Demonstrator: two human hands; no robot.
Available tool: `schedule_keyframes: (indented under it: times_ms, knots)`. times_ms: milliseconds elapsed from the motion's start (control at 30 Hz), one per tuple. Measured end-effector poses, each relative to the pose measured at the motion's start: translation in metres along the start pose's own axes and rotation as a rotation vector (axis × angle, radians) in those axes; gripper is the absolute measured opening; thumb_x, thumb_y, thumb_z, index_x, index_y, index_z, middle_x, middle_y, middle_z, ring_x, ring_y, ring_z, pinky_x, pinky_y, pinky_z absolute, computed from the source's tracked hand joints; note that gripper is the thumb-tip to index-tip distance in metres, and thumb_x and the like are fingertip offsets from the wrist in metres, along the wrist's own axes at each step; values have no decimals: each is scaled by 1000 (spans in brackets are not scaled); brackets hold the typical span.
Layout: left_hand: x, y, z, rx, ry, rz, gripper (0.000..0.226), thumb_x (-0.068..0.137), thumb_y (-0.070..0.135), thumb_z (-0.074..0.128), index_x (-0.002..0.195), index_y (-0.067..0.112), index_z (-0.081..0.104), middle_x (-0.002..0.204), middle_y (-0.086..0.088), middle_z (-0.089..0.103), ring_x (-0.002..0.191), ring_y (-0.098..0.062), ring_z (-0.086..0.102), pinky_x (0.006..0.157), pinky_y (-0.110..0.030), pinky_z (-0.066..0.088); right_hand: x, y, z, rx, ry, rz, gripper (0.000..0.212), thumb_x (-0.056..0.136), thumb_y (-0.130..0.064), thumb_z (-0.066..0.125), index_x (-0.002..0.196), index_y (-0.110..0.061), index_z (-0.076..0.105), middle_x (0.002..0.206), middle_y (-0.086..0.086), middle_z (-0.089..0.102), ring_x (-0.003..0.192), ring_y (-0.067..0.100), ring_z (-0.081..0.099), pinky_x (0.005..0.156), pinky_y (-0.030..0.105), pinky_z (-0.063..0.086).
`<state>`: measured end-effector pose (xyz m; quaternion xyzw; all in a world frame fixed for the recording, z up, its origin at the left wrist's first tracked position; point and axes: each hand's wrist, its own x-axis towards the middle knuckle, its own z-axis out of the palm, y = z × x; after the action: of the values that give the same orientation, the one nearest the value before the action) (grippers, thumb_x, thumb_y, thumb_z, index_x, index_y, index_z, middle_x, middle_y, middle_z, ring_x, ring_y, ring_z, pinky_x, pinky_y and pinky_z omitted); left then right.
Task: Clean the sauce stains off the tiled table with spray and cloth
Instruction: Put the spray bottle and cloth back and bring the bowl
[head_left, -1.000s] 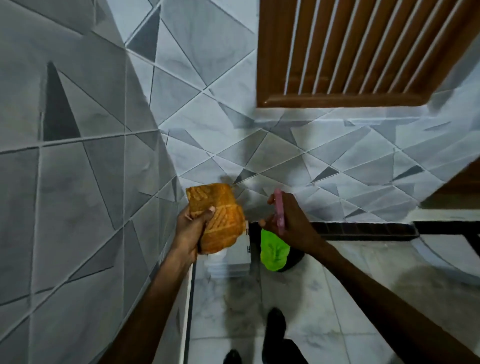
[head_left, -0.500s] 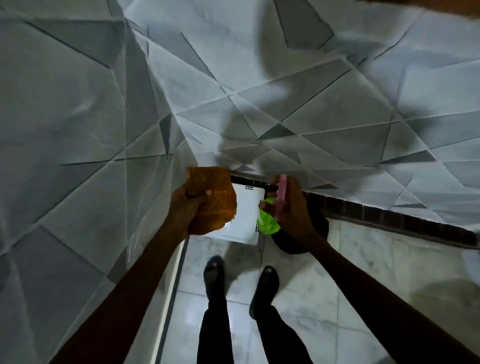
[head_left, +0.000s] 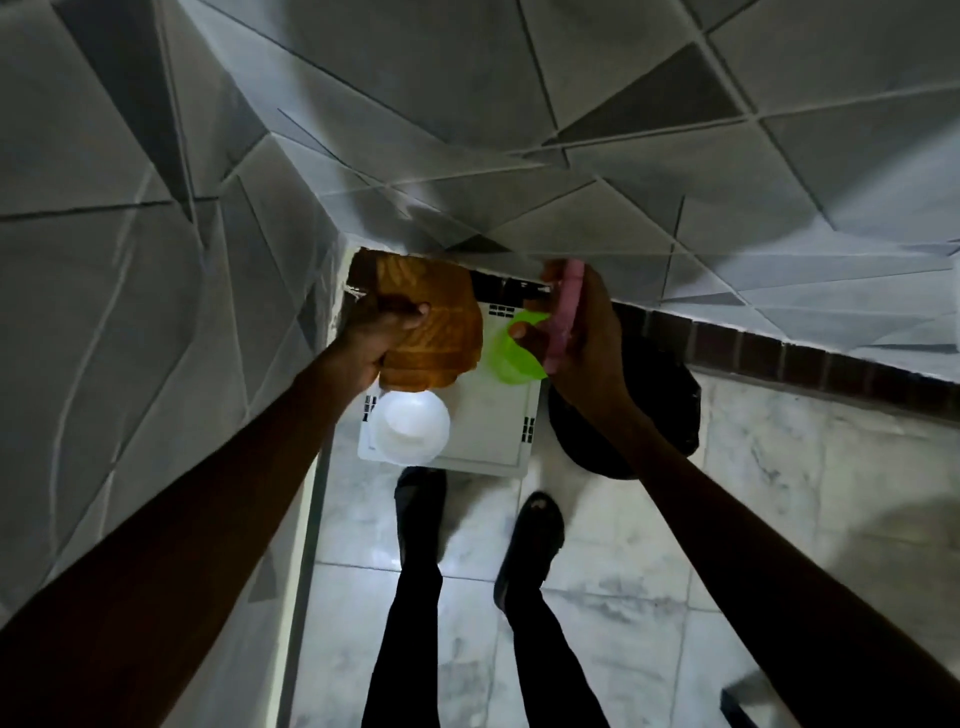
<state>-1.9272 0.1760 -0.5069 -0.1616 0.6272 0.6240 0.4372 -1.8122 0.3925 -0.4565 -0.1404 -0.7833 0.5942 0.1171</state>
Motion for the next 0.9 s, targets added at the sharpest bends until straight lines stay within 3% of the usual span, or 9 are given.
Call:
schedule_keyframes:
  times_ms: [133, 233, 333, 400, 467, 567, 667, 800, 900]
  knots:
    - [35, -18, -4, 63, -28, -39, 60, 76, 26, 83, 129, 18, 57, 124, -3, 67, 113, -29, 64, 100, -50, 50, 9, 11, 6, 27, 26, -28, 57, 81, -37, 84, 128, -44, 53, 125, 9, 54, 103, 41, 64, 79, 63, 57]
    - [52, -27, -4, 123, -38, -46, 56, 80, 25, 81, 129, 16, 56, 130, -3, 63, 116, -27, 62, 103, -48, 48, 10, 13, 7, 35, 14, -12, 60, 82, -24, 83, 130, -32, 48, 126, 15, 54, 104, 38, 65, 78, 62, 57]
    - [67, -32, -7, 176, -29, -64, 64, 77, 26, 83, 132, 12, 54, 134, -8, 60, 118, -30, 60, 103, -46, 48, 10, 17, 10, 4, -2, -26, 61, 84, -32, 82, 134, -36, 47, 129, 21, 54, 111, 43, 62, 83, 63, 56]
    - [75, -35, -11, 195, -16, -64, 53, 74, 23, 84, 119, 11, 59, 124, -4, 66, 110, -23, 64, 98, -40, 51, 10, 17, 12, -48, -12, -31, 64, 83, -39, 81, 136, -48, 46, 133, 16, 53, 119, 38, 60, 93, 57, 55]
    - [87, -46, -22, 203, 8, -37, 34, 76, 13, 81, 101, 8, 58, 97, 2, 74, 90, -13, 69, 86, -28, 56, 9, 19, 13, -120, -52, -19, 70, 81, -46, 80, 139, -54, 40, 139, 10, 51, 130, 22, 55, 105, 47, 50]
    - [90, -57, -28, 427, 110, -12, 54, 78, 21, 78, 120, -2, 54, 105, -17, 67, 98, -28, 63, 90, -35, 52, 4, 22, 13, -235, -110, 52, 88, 78, -61, 77, 148, -38, 30, 152, 12, 44, 143, 21, 43, 115, 54, 40]
    - [84, -59, -26, 724, 212, 74, 42, 87, 20, 72, 118, -1, 53, 95, -12, 60, 88, -24, 58, 72, -22, 48, -3, 19, 10, -345, -155, 105, 93, 77, -58, 79, 145, -27, 24, 154, 17, 43, 145, 32, 41, 116, 57, 37]
    - [79, -61, -29, 858, 246, 117, 53, 78, 35, 69, 112, -4, 57, 107, -22, 63, 97, -35, 63, 83, -44, 55, -9, 13, 7, -396, -116, 149, 89, 72, -57, 79, 140, -33, 26, 152, 14, 46, 142, 35, 43, 113, 57, 41]
    - [75, -63, -29, 883, 276, 84, 47, 85, 24, 71, 117, -5, 54, 114, -23, 60, 101, -37, 62, 83, -42, 53, -15, 13, 8, -408, -75, 204, 97, 69, -61, 77, 146, -28, 29, 151, 14, 47, 137, 34, 48, 106, 58, 47]
